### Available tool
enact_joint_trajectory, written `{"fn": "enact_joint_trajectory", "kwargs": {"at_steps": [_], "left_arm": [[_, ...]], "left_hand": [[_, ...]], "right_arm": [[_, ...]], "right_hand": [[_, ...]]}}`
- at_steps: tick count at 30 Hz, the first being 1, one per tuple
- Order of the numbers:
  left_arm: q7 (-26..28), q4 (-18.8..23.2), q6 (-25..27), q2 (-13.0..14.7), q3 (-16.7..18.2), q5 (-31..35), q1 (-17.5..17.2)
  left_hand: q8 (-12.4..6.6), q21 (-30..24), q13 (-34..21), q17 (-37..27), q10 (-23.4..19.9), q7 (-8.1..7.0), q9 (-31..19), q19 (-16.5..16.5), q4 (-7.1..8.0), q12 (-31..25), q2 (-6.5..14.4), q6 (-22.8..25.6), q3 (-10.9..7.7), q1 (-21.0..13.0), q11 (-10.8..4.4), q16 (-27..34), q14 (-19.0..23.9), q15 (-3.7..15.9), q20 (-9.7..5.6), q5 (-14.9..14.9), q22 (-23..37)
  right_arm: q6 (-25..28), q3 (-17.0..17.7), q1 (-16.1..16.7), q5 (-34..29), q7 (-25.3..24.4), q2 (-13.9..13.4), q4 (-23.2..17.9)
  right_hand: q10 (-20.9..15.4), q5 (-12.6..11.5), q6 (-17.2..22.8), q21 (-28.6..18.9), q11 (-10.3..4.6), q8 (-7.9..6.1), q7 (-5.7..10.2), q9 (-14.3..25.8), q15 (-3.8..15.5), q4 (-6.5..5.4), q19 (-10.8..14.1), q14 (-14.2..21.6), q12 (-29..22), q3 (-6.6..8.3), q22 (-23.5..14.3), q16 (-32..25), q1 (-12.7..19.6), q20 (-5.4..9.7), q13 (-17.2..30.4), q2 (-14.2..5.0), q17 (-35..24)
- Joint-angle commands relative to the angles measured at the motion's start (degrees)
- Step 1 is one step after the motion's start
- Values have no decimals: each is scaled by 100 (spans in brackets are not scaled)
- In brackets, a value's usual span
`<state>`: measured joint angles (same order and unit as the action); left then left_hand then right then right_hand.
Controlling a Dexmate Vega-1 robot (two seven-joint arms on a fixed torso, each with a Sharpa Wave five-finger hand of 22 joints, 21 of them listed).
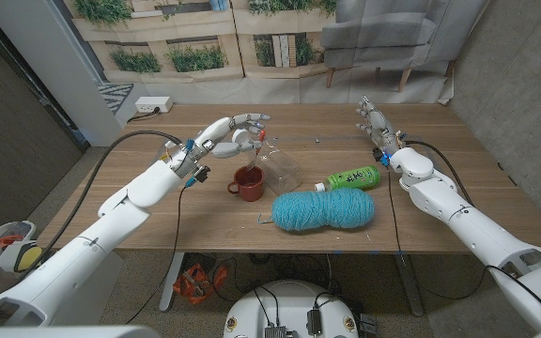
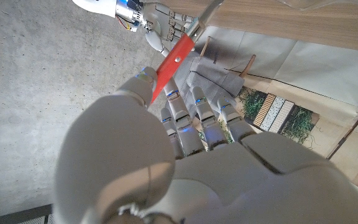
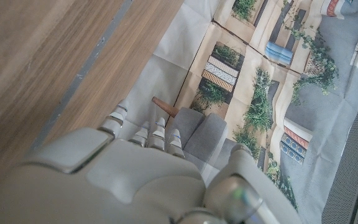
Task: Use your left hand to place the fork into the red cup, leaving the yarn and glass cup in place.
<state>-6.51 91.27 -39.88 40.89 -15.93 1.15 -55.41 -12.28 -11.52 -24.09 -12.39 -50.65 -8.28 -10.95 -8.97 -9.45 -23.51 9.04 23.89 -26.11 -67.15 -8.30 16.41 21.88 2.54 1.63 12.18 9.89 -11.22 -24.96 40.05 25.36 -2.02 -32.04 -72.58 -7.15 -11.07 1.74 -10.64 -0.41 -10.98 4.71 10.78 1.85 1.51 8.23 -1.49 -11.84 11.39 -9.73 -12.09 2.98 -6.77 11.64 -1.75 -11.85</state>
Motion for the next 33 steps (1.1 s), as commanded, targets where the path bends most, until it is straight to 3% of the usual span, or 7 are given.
{"fn": "enact_joint_trajectory", "kwargs": {"at_steps": [1,13,33], "left_arm": [[-65,-46,5,44,2,18,-20],[-88,-114,-22,60,-47,148,-11],[344,-215,27,67,-183,803,26]], "left_hand": [[18,15,-10,-19,-436,-1,-18,-8,5,-22,7,33,-20,-38,-409,-9,47,952,-19,51,8],[22,19,-15,-22,-452,-3,-18,-5,6,-19,1,39,-11,-37,-410,-12,54,950,0,51,7],[25,26,-14,-24,-440,-17,-19,11,14,5,3,56,-5,-32,-407,-28,45,946,19,53,8]], "right_arm": [[21,-17,6,-19,-21,2,-43],[37,15,121,-10,-90,-46,-180],[19,37,193,5,-99,-80,-202]], "right_hand": [[-43,-9,-44,-31,-11,-20,1,29,79,0,55,24,-8,15,-10,-8,10,-8,21,-41,-15],[-44,-9,-46,-29,-14,-23,0,29,80,-1,52,23,-7,15,-10,-7,9,-11,22,-43,-15],[-54,-10,-35,-26,-11,-33,-20,29,81,-2,46,23,-10,16,-10,-5,9,-14,23,-45,-13]]}}
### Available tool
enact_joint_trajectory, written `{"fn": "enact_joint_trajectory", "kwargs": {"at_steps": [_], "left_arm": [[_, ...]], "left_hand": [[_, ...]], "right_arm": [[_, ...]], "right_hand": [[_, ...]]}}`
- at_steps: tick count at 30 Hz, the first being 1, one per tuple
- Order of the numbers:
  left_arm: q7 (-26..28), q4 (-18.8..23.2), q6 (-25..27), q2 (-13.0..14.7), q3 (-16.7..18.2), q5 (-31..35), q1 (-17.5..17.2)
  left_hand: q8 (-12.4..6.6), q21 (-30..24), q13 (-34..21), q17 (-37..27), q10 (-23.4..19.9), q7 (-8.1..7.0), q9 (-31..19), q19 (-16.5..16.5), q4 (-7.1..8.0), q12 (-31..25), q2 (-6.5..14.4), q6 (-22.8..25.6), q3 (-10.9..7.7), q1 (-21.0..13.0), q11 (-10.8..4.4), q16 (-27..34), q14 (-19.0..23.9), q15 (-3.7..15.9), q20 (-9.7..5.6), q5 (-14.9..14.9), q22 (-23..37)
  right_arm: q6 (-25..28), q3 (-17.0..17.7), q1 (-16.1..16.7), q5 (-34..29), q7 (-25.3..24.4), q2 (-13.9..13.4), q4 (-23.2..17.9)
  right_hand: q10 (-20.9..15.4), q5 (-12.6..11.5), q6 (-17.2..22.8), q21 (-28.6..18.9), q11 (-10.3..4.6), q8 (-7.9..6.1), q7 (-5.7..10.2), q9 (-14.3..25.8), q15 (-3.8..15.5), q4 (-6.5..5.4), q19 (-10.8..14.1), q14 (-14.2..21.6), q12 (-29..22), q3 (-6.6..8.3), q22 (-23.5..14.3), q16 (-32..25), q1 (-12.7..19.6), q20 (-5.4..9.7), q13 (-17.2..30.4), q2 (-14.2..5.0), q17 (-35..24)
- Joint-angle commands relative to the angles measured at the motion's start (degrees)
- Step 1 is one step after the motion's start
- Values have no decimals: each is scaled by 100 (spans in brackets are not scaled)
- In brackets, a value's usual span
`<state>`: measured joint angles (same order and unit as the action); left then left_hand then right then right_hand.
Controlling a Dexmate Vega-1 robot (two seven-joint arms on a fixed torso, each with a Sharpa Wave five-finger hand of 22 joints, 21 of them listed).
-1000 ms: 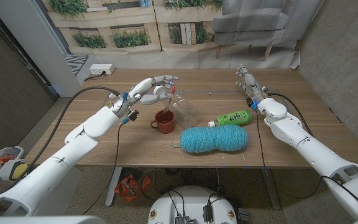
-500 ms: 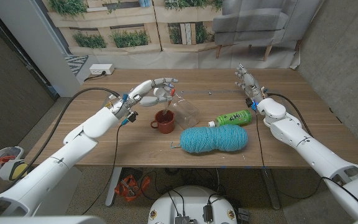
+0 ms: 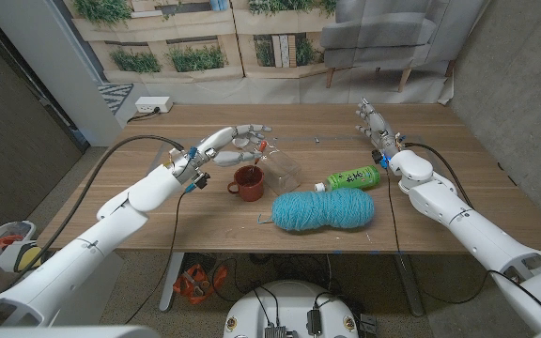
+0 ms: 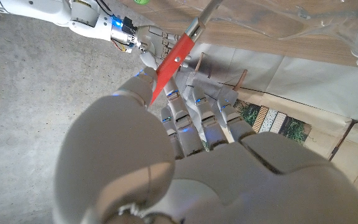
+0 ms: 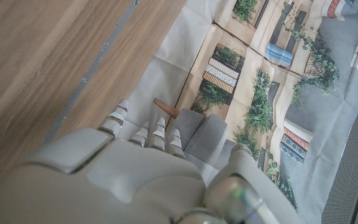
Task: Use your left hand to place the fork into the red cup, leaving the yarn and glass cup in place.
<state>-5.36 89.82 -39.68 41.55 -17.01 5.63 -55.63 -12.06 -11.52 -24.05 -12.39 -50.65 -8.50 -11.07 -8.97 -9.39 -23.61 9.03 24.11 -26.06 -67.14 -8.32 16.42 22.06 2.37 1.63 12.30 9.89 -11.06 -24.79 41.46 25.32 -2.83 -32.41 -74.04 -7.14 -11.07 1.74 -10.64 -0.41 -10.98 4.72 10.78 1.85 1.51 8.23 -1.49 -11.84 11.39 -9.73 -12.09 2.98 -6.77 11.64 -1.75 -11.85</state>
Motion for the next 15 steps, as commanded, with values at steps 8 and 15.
{"fn": "enact_joint_trajectory", "kwargs": {"at_steps": [8,15], "left_arm": [[305,-95,63,28,-168,503,81],[358,-56,120,73,-200,594,84]], "left_hand": [[4,28,-21,-25,-438,-1,-7,17,10,21,5,43,-9,-33,-407,-35,26,965,24,42,8],[7,31,-23,-26,-419,6,-7,24,16,33,10,47,-9,-27,-404,-46,15,959,33,44,8]], "right_arm": [[33,26,74,5,-26,-78,-94],[40,30,96,16,-33,-78,-105]], "right_hand": [[-56,-10,-27,-24,-7,-38,-18,29,86,-2,43,23,-10,17,-10,-4,10,-15,23,-47,-13],[-60,-10,-20,-24,-21,-42,-23,29,87,-1,42,23,-11,17,-10,-3,11,-14,23,-47,-13]]}}
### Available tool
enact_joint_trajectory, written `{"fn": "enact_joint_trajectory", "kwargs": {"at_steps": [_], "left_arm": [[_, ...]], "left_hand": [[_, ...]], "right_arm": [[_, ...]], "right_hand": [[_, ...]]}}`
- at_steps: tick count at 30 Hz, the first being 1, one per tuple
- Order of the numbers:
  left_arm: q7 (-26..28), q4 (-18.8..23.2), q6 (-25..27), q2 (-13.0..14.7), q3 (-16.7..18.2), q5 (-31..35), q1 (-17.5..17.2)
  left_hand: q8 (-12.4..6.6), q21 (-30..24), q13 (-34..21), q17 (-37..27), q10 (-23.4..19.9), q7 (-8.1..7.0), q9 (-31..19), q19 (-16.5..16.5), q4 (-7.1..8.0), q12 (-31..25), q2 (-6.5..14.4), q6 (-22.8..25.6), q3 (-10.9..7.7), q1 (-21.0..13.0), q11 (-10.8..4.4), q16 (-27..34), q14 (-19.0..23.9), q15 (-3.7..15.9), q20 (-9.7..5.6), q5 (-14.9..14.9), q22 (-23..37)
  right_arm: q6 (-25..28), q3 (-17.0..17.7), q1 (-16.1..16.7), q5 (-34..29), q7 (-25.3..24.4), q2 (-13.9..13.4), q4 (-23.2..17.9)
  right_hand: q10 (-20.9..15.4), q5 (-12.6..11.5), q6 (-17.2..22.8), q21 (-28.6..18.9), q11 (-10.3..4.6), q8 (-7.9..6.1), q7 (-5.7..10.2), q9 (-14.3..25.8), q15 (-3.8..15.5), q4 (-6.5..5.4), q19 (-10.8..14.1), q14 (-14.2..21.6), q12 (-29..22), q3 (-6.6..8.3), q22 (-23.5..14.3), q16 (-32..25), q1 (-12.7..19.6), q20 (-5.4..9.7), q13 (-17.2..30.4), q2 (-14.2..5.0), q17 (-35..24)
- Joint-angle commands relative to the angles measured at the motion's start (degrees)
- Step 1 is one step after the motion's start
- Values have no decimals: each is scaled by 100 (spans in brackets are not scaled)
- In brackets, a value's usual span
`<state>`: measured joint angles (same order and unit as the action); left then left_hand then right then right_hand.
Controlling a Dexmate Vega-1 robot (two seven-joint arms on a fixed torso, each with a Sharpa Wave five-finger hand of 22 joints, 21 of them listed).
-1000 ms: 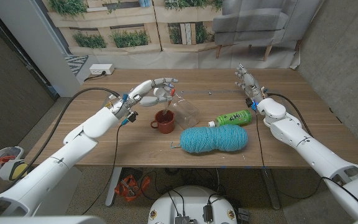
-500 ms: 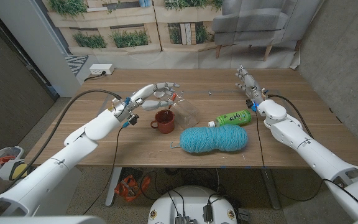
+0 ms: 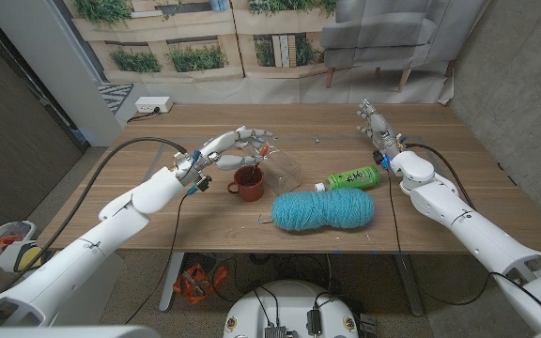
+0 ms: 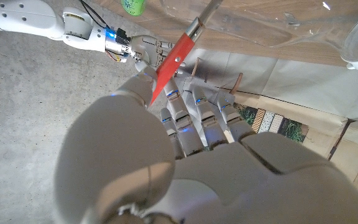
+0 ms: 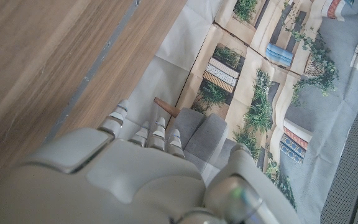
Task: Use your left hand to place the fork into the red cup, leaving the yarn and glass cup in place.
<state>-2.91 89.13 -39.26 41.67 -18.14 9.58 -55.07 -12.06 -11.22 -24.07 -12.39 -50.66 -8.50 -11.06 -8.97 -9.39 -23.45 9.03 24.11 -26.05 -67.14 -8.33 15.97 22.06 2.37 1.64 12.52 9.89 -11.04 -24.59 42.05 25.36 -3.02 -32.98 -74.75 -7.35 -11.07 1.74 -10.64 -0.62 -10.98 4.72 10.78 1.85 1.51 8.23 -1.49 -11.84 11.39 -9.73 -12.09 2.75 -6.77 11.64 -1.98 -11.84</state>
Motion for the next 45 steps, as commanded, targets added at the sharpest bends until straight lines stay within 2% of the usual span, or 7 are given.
{"fn": "enact_joint_trajectory", "kwargs": {"at_steps": [1,31,42,45], "left_arm": [[115,2,84,59,-97,208,35],[-214,-104,363,3,-156,137,59],[-208,-132,442,-42,-158,343,77],[-9,-154,401,-33,-169,684,107]], "left_hand": [[10,1,-22,-25,-417,5,-8,25,18,19,13,43,-12,-26,-404,-3,16,953,33,23,8],[21,2,-35,-23,-402,21,-8,32,27,39,13,57,-18,-5,-408,-32,18,954,32,34,8],[21,2,-40,-27,-393,23,-9,34,33,47,18,70,-16,5,-409,-42,10,945,35,36,8],[16,2,-41,-26,-389,17,-9,35,33,49,18,86,-18,7,-409,-44,12,941,34,37,8]], "right_arm": [[32,8,38,8,-11,-23,-31],[36,33,49,6,-18,-66,-110],[-23,109,160,43,-76,-115,-187],[-28,120,174,50,-82,-122,-189]], "right_hand": [[-37,-10,-21,-24,10,-42,-23,28,86,-1,42,22,-10,17,-10,-3,34,-17,24,-24,-13],[-45,-11,-6,-26,4,-49,-23,28,98,-1,44,20,-11,23,-10,-1,39,-16,25,-33,-13],[-41,-12,-4,-26,12,-50,-25,28,90,-1,45,25,-9,28,-10,-2,42,-16,25,-41,-13],[-44,-12,-5,-26,11,-50,-20,28,91,-1,46,24,-10,28,-10,-2,43,-15,26,-42,-13]]}}
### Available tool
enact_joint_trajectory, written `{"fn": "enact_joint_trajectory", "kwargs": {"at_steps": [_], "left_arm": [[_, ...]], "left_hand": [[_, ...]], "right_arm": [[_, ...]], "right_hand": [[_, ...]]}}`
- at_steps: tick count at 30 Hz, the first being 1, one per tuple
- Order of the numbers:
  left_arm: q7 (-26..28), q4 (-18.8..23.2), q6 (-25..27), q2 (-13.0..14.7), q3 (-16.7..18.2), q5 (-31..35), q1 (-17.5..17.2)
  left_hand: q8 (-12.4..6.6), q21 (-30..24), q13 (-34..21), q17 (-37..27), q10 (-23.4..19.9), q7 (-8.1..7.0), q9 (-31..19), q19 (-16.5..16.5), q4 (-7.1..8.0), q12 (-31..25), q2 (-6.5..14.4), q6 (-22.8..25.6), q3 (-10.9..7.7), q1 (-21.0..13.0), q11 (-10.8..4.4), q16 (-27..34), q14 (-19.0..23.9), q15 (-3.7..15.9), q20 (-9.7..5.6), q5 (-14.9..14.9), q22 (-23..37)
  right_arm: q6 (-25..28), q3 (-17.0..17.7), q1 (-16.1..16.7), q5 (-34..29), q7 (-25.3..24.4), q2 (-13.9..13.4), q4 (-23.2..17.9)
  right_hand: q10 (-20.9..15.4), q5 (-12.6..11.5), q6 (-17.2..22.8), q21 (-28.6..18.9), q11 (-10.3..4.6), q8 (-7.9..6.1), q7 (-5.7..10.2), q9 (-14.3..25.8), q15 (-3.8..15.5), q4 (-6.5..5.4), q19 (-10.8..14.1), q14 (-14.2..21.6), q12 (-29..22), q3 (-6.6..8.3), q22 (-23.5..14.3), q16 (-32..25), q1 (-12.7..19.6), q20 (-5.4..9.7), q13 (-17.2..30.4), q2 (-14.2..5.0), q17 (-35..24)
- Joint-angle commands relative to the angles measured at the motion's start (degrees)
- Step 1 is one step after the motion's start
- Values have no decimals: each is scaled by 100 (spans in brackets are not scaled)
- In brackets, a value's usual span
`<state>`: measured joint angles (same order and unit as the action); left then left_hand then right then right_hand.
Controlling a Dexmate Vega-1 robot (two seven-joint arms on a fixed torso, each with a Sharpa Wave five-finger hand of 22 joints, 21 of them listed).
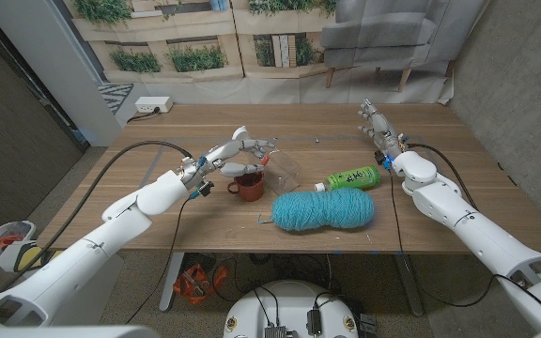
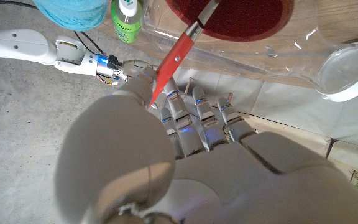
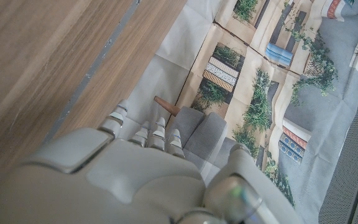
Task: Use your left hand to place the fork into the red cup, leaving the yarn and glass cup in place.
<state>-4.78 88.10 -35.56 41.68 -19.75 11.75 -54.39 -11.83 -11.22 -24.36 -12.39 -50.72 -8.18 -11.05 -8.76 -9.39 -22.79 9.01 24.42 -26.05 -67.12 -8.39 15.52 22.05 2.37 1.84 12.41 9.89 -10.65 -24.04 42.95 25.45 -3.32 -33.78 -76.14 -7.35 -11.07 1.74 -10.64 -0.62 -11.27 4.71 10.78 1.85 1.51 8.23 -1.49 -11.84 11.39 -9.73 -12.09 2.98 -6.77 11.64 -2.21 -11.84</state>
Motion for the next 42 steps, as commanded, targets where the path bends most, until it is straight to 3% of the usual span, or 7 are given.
{"fn": "enact_joint_trajectory", "kwargs": {"at_steps": [1,12,18,34,37,39,42], "left_arm": [[222,-58,19,-28,-19,535,47],[340,-147,14,-61,-85,572,67],[416,-132,-5,-7,-97,658,61],[492,-151,-71,21,-112,595,51],[503,-164,-86,23,-106,571,46],[517,-187,-115,15,-101,542,46],[576,-195,-157,6,-85,548,41]], "left_hand": [[-8,2,-12,-25,-382,-16,-10,14,32,-16,19,59,-20,6,-403,-1,13,940,13,49,8],[-5,-5,-11,-33,-205,-23,-10,-2,51,58,8,98,-9,47,-394,-46,-64,887,24,52,8],[27,0,99,5,326,-52,-5,5,163,379,-201,94,219,422,-379,-174,-312,739,37,8,11],[53,10,151,47,718,-26,6,61,304,660,-324,47,381,957,-324,-284,-528,586,89,-71,16],[60,8,175,50,816,-34,8,63,326,732,-340,27,405,1055,-283,-297,-565,570,81,-87,17],[61,8,208,48,914,-32,10,74,358,808,-348,21,434,1165,-176,-300,-595,548,95,-100,18],[58,7,225,48,927,-39,11,73,379,831,-368,26,464,1237,-183,-307,-625,522,89,-110,18]], "right_arm": [[-72,63,83,36,-47,-45,-45],[-39,53,55,35,-32,-50,-33],[-49,28,14,32,10,-25,26],[-56,0,-28,25,48,3,75],[-56,-17,-55,14,60,20,102],[-48,-24,-72,15,65,31,113],[-35,-32,-89,6,73,30,114]], "right_hand": [[-45,-12,-7,-26,8,-20,-18,28,91,-1,46,27,-10,29,-10,-3,19,-18,25,-21,-13],[-44,-13,-7,-26,3,-20,-20,27,94,-1,47,29,-9,33,-10,-3,23,-15,26,-26,-13],[-46,-12,-1,-26,6,-23,-19,27,88,0,47,27,-10,34,-10,-2,25,-16,26,-26,-13],[-45,-11,6,-25,6,-25,-14,27,99,2,43,24,-8,34,-10,0,26,-16,26,-24,-13],[-48,-11,9,-25,1,-26,-14,27,89,2,43,23,-10,34,-10,0,25,-17,27,-24,-13],[-47,-11,6,-24,6,-25,-16,27,92,2,40,22,-9,34,-10,1,26,-15,27,-24,-13],[-51,-11,9,-24,7,-26,-12,27,93,2,42,21,-10,34,-10,1,26,-15,27,-24,-13]]}}
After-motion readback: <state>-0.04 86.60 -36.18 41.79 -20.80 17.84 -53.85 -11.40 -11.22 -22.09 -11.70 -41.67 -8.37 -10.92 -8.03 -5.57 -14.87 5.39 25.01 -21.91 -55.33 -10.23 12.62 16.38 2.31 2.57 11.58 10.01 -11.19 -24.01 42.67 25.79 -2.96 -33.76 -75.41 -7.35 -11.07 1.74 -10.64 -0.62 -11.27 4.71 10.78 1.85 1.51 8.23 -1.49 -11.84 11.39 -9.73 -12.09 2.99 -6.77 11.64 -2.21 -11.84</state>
